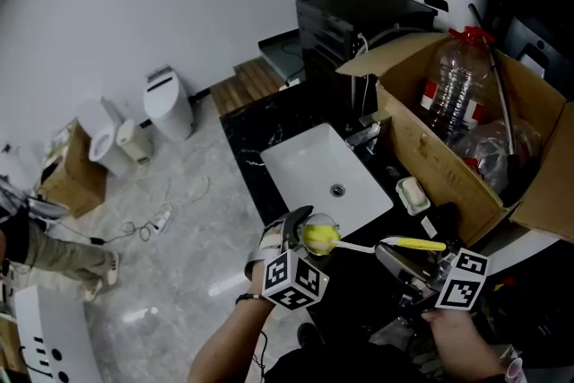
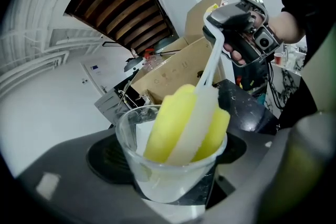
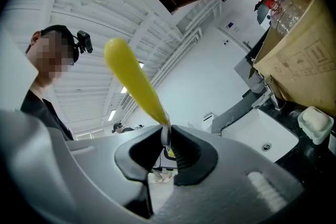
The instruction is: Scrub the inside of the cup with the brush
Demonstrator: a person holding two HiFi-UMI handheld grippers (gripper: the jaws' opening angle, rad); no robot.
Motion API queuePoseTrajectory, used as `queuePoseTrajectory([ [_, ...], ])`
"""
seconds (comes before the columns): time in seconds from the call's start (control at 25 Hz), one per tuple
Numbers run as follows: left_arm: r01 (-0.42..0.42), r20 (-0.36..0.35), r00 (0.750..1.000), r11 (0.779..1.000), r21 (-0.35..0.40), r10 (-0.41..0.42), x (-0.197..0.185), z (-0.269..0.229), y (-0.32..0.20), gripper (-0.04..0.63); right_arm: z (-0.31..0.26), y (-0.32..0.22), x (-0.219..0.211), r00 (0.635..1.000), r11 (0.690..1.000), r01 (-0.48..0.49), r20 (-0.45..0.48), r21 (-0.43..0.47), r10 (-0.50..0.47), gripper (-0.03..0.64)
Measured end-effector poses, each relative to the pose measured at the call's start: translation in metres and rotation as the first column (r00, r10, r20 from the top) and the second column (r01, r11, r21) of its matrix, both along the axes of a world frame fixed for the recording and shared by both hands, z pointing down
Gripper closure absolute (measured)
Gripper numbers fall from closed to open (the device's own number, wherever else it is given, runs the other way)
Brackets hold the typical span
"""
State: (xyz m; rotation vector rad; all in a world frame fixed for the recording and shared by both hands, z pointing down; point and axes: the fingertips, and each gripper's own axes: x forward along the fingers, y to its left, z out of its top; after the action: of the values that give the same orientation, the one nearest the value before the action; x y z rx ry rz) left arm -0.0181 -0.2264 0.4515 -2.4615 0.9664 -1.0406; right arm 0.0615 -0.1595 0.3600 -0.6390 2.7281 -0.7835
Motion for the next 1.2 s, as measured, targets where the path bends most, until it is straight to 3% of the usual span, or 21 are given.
queuePoseTrajectory([
  [0.36,-0.035,0.009,0.999,0.999,-0.008,0.035,0.013,0.003,0.008,0.156,0.008,-0.001,-0.018,0.998,1.0,0.006,-0.066,0.02,-0.004,0.563],
  [0.56,-0.062,0.033,0.997,0.998,-0.032,0.063,0.02,0.015,0.016,0.156,0.006,0.0,-0.024,0.989,0.994,-0.01,-0.149,0.109,0.026,0.562],
  [0.72,-0.075,0.033,0.996,0.996,-0.057,0.077,0.023,0.022,0.019,0.156,-0.014,0.002,-0.021,0.969,0.962,-0.019,-0.234,0.272,0.085,0.575],
  [0.92,-0.075,-0.005,0.997,0.992,-0.098,0.075,0.022,0.022,0.019,0.156,-0.041,0.011,-0.023,0.944,0.892,0.015,-0.3,0.451,0.136,0.577],
  [1.04,-0.073,-0.011,0.997,0.993,-0.094,0.072,0.02,0.018,0.018,0.156,-0.04,0.01,-0.023,0.919,0.873,0.03,-0.358,0.486,0.167,0.575],
  [1.2,-0.059,-0.011,0.998,0.995,-0.084,0.059,0.016,0.016,0.014,0.156,-0.033,0.009,-0.019,0.9,0.886,0.031,-0.398,0.462,0.176,0.574],
])
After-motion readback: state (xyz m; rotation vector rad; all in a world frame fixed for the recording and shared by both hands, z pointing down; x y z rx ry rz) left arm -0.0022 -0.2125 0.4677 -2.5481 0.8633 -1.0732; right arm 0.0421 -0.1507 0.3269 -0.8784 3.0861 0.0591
